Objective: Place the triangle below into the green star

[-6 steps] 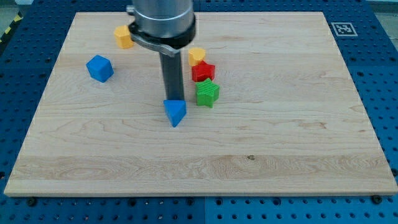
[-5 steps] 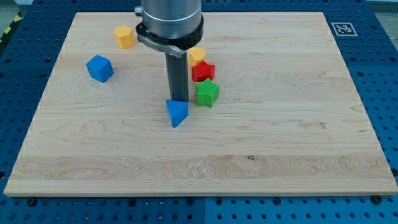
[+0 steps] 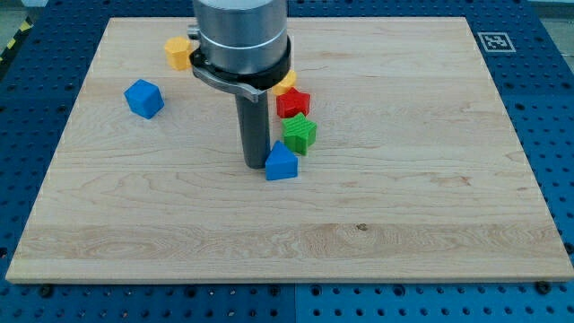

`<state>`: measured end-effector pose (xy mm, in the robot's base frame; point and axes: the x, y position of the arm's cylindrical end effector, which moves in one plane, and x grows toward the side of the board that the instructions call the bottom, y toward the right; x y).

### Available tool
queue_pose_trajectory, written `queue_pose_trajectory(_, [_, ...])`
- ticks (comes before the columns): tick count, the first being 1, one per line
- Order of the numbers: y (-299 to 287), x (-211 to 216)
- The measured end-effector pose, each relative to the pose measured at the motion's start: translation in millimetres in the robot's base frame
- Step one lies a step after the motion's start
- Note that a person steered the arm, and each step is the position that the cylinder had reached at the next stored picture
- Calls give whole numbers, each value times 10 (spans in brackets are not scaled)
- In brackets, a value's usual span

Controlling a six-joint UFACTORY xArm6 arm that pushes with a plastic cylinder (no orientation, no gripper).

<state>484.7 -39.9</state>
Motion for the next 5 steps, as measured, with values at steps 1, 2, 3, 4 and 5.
queue_pose_trajectory(1, [-41, 132])
queue_pose_trajectory(2, [-4, 293])
queue_pose_trajectory(3, [73, 293])
queue_pose_trajectory(4, [156, 293])
queue_pose_trajectory(5, [271, 293])
